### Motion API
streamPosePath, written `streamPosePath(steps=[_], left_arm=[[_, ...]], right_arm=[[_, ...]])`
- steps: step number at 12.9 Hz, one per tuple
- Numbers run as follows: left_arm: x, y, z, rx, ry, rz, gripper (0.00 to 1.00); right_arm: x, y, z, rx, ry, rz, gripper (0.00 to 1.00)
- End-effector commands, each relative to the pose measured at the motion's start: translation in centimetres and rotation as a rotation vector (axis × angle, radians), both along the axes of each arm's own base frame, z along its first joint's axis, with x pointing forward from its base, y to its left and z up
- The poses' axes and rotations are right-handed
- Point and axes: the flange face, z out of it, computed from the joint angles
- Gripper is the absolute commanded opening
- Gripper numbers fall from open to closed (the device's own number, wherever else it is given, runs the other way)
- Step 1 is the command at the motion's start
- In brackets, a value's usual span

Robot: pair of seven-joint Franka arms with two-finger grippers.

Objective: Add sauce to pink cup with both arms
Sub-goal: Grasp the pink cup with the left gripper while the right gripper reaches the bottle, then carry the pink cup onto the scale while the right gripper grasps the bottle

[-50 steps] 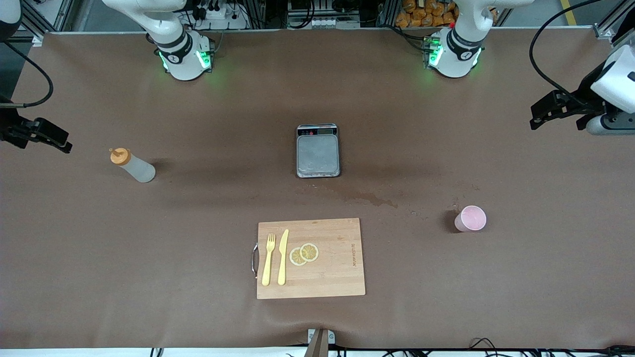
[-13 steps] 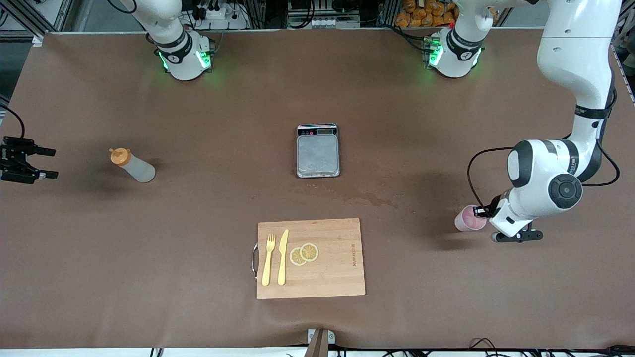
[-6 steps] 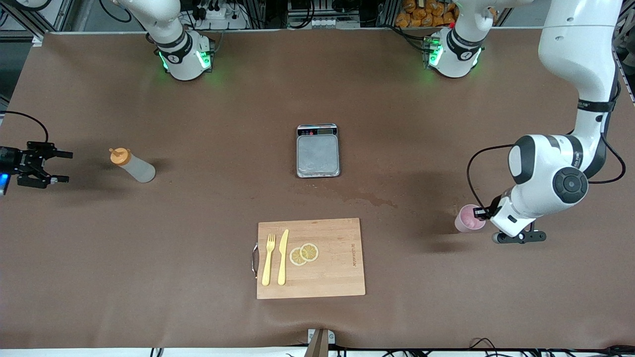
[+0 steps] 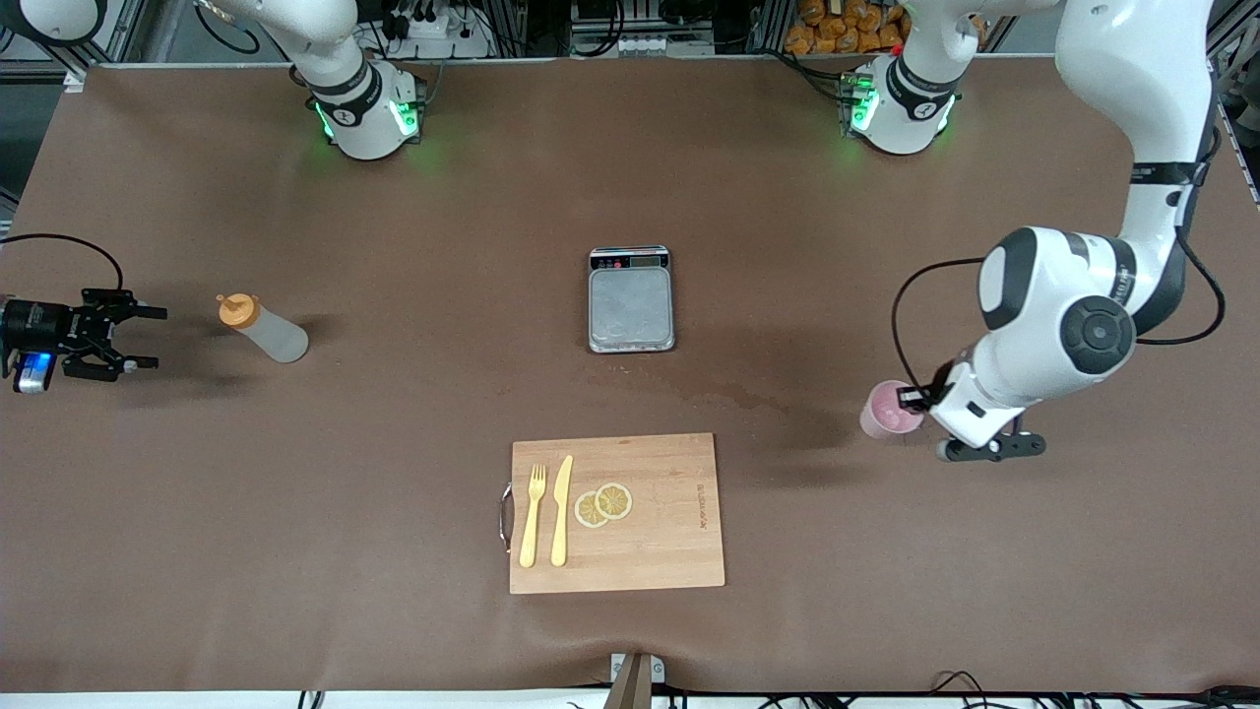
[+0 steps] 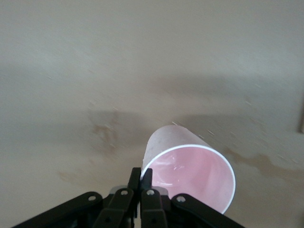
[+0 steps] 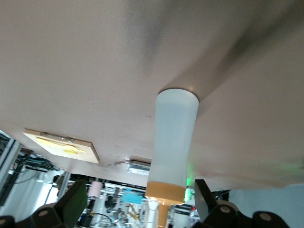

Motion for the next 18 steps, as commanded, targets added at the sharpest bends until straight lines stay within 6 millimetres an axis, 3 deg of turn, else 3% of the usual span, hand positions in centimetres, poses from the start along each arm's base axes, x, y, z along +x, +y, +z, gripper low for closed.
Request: streamPosePath(steps=[1,2,3,5,7,9,12,14,18], left_arm=[[-2.7,-5.8,1.8,-0.015,0.027,0.031,0.0],[-4.0,-9.1,2.3,-0.014,0.032,0.074,0.0],[-5.3,-11.5,2.6,-0.006,0.05,0.122,0.0],[-8.9,-18.0,2.6,0.024,0.059,0.15,0.0],[-13.2,-24.7,2.2,0.072,0.044,0.183,0.0],[-16.6,-29.0,1.7,0.088,0.051,0.247,0.0],[-20.3,-33.3,0.5,0.098,0.063,0.271,0.0],[-21.6,-35.6,-1.5,0.103,0.082,0.283,0.0],[-21.2,-36.9,-3.6,0.018,0.055,0.335,0.0]], right_arm=[[0.3,-0.5,0.0,0.028,0.066,-0.065,1.0],[0.3,-0.3,-0.5,0.032,0.087,-0.072,1.0],[0.0,-0.5,-1.6,0.046,0.098,-0.077,1.0],[-0.9,-0.8,-4.4,0.078,0.129,-0.09,1.0],[-0.9,-0.5,-5.0,0.088,0.139,-0.093,1.0],[-1.5,0.1,-7.1,0.127,0.17,-0.083,1.0],[-1.7,1.3,-8.5,0.165,0.199,-0.057,1.0],[-2.0,2.4,-10.7,0.209,0.223,-0.054,1.0],[-1.2,5.9,-11.3,0.262,0.252,-0.012,1.0]])
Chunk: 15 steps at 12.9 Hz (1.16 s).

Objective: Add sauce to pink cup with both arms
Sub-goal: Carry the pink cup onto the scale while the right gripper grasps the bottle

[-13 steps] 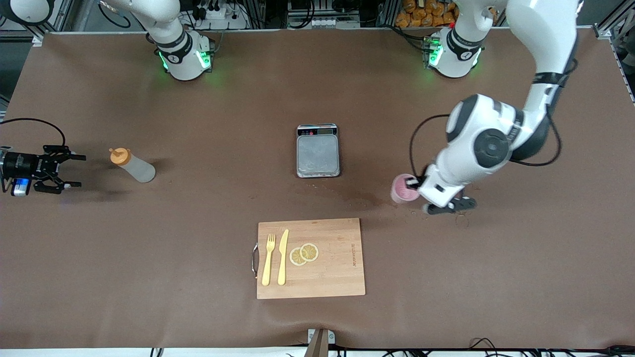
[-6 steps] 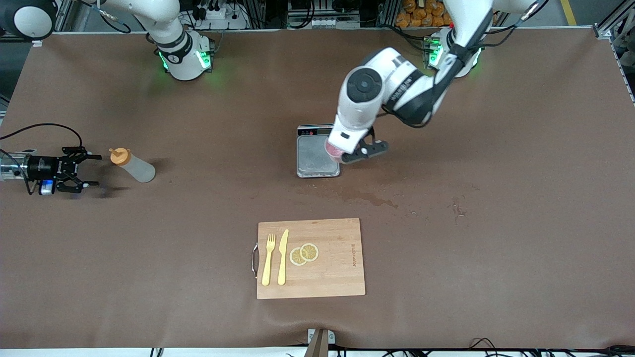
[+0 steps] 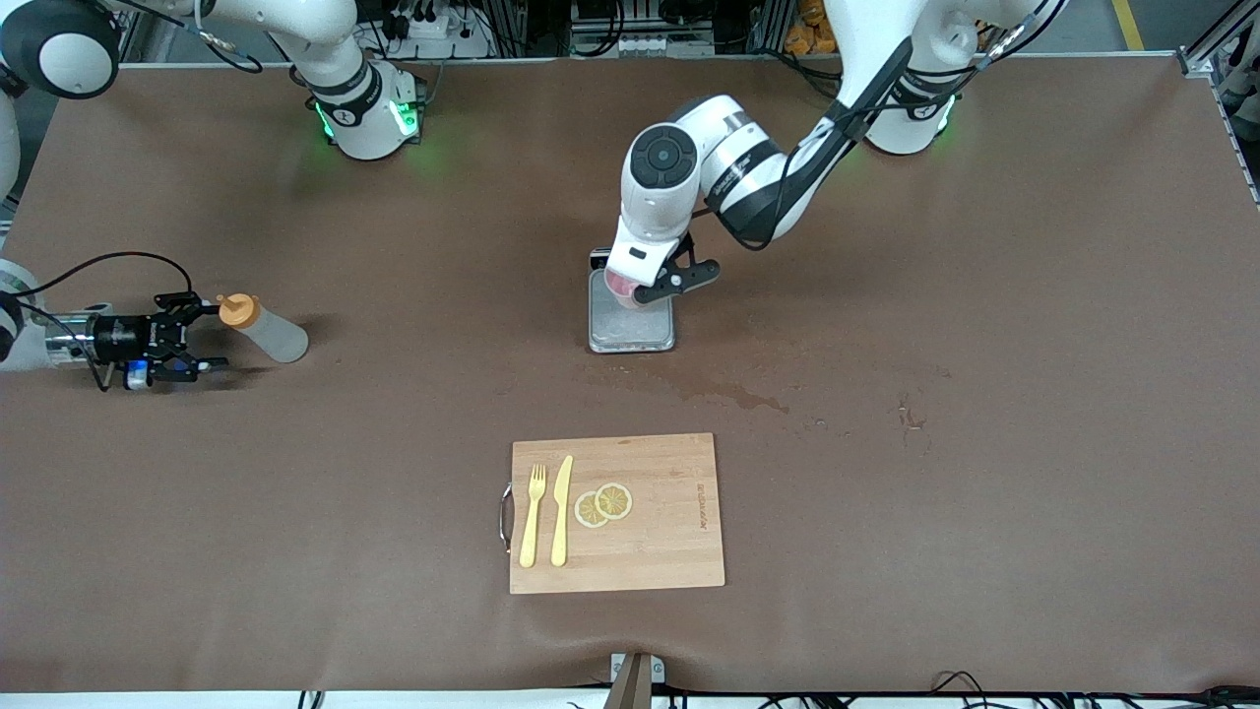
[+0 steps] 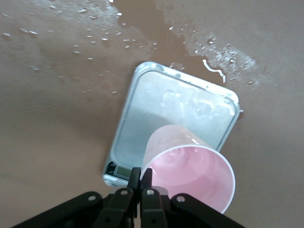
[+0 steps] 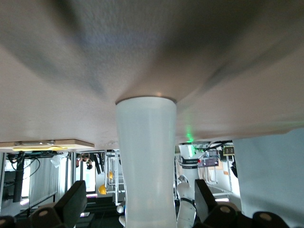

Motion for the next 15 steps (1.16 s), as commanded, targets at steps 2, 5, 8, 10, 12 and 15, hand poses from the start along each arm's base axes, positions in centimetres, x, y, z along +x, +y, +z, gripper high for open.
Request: streamPosePath(steps=[2,5,8,10,12,15], left_arm=[[0.6,-0.5,-0.4,-0.004,-0.026,0.02,0.0],[0.8,-0.2,-1.1,-0.019,-0.034,0.046,0.0],[1.0,0.1,-1.8,-0.016,-0.031,0.051,0.0],[1.3,0.2,-2.5,-0.025,-0.034,0.058,0.0],[1.5,0.3,-2.7,-0.024,-0.031,0.064,0.17],[2.1,0.8,-1.2,-0.028,-0.05,0.072,1.0]], right_arm=[[0.9,2.8,-0.3,0.043,0.017,0.011,1.0],[1.4,4.6,-0.6,0.057,0.009,0.043,1.0],[1.2,5.0,-1.4,0.07,-0.004,0.054,1.0],[0.5,5.5,-2.3,0.094,-0.025,0.064,1.0],[0.2,6.4,-2.8,0.113,-0.044,0.085,1.0],[0.0,6.5,-3.0,0.117,-0.044,0.088,0.87]])
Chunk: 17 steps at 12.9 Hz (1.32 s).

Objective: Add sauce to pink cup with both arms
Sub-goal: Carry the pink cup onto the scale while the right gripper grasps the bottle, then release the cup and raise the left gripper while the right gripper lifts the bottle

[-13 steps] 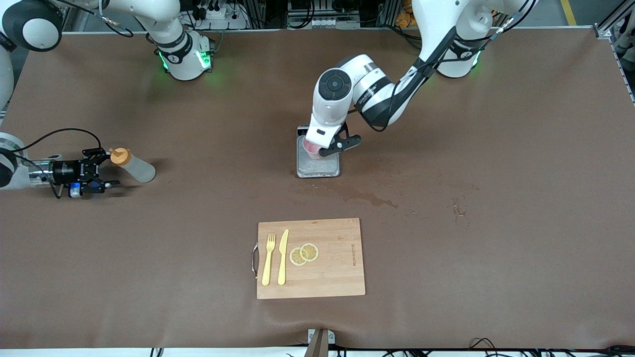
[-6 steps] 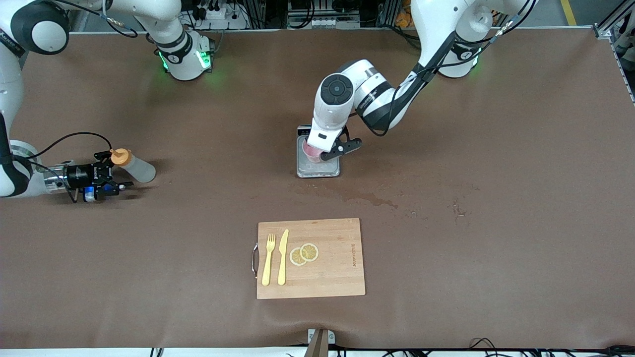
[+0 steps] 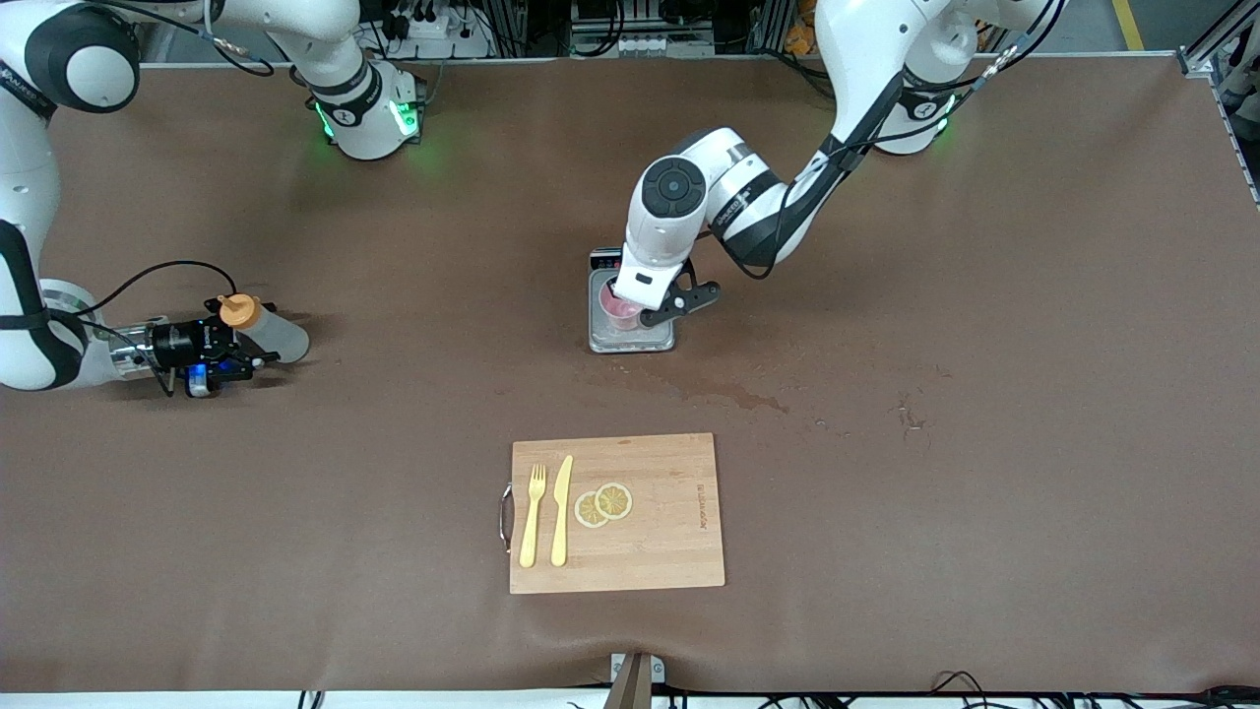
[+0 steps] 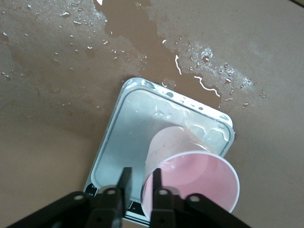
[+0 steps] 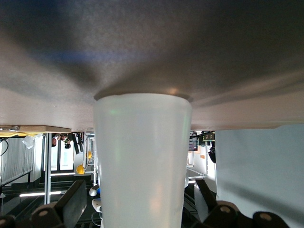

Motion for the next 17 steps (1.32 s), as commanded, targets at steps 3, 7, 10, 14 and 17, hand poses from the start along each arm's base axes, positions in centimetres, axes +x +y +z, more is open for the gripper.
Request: streamPosePath(steps=[3,7,10,14,17], left_arm=[[2.5,3.3,8.7,0.022,-0.079,0.051,1.0],[6.7,9.9,19.2,0.01,-0.183,0.031,1.0],[13.1,18.8,24.2,0.034,-0.192,-0.136,1.0],[16.5,27.8,26.9,0.055,-0.173,-0.268,1.0],[17.1,33.1,29.6,0.066,-0.208,-0.358,1.0]], right_arm=[[0.0,0.0,0.2,0.018,-0.015,-0.007,0.53],[0.5,-0.2,1.5,0.029,-0.009,0.01,0.42],[1.4,0.2,3.1,0.03,0.006,0.031,0.43],[4.0,3.2,8.2,-0.037,0.076,0.085,0.44],[5.9,5.9,11.9,-0.116,0.112,0.125,0.45]])
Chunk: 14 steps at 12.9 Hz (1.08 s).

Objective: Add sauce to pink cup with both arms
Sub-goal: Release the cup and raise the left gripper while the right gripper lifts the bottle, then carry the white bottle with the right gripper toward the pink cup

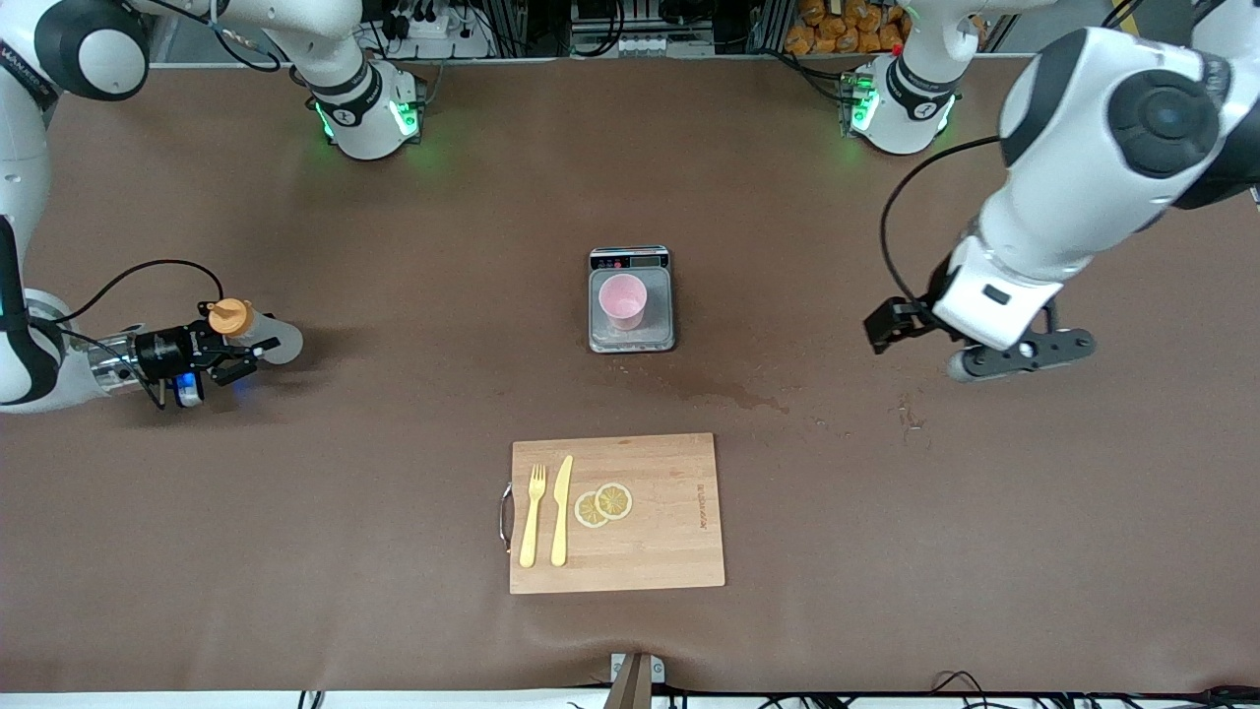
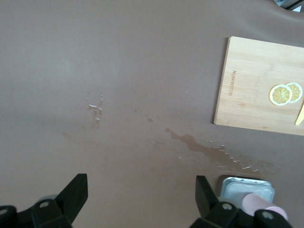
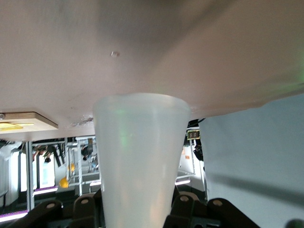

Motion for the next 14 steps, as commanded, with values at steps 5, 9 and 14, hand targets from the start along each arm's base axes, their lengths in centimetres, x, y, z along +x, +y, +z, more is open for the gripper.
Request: streamPosePath(steps=[5,9,14], left_arm=[[-1.2,5.6,4.9,0.069,-0.04,-0.169,1.0],[-1.7,9.8,5.9,0.083,-0.008,-0.27,1.0],[-3.3,9.9,7.0,0.09,0.015,-0.275,1.0]], right_arm=[[3.2,7.5,12.5,-0.24,0.093,0.07,0.44],[4.1,11.5,16.5,-0.389,0.12,0.088,0.44],[4.7,21.4,22.0,-0.649,0.171,0.091,0.43]])
